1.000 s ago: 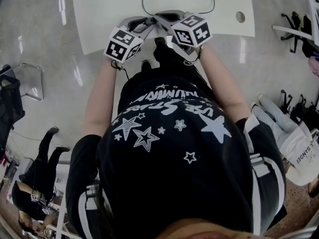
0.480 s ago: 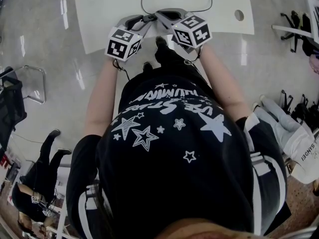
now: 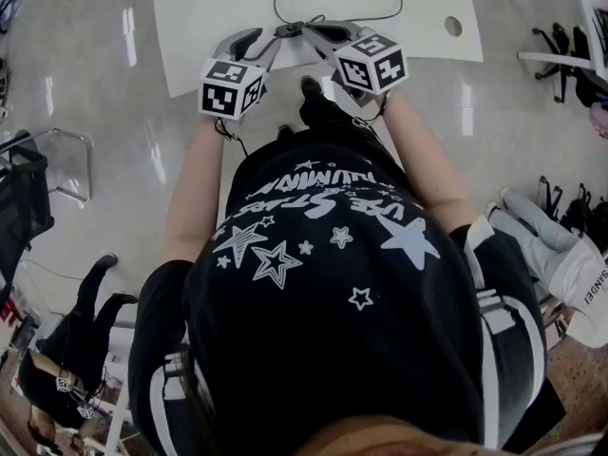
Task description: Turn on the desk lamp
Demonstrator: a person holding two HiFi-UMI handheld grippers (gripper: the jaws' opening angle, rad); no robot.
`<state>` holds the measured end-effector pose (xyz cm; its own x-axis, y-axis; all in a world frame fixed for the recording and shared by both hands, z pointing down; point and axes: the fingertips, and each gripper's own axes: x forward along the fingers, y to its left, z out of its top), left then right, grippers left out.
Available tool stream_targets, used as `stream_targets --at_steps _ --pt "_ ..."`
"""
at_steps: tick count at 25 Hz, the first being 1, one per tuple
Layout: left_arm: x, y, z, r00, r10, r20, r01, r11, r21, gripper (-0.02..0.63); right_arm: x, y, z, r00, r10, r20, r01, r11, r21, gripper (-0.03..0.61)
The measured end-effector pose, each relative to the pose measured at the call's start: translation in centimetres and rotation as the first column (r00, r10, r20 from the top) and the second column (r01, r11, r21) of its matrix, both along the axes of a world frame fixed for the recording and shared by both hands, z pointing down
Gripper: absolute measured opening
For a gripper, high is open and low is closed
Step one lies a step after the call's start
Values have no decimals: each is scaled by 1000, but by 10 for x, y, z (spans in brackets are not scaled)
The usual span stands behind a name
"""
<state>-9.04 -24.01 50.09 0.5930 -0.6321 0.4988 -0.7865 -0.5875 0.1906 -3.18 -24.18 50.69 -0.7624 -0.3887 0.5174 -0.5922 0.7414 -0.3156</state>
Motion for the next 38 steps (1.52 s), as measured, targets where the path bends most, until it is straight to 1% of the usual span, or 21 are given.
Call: stream_targets --at_steps 3,7,11,14,20,25,31,34,38 --pt "-4 12 -9 1000 -9 -10 9 1000 17 142 0 11 -6 1000 7 3 -7 1000 13 5" --pt "-6 28 -22 999 -13 -36 15 999 50 180 5 27 -13 1000 13 -12 -13 999 46 5" --pt "-10 43 -32 998 -10 -63 15 997 72 195 10 44 -17 998 57 -3 -56 997 56 5" --pt "-9 54 -37 997 -9 -78 15 997 82 195 16 58 -18 996 87 -15 -85 994 64 5" --pt "6 82 -52 993 26 -117 -13 993 113 195 34 88 -28 988 155 4 -155 986 63 5" --pt "14 92 -65 990 39 -138 -20 991 135 195 38 94 -34 988 155 -1 -154 984 84 5" --pt "24 90 -81 986 10 -164 16 988 155 194 48 85 -50 985 160 65 -165 982 90 5" --pt "29 96 -87 984 -22 -179 51 986 162 193 56 93 -54 985 154 83 -161 983 90 5" --pt "45 113 -93 984 -43 -175 73 983 166 193 72 112 -59 984 144 102 -153 985 85 5"
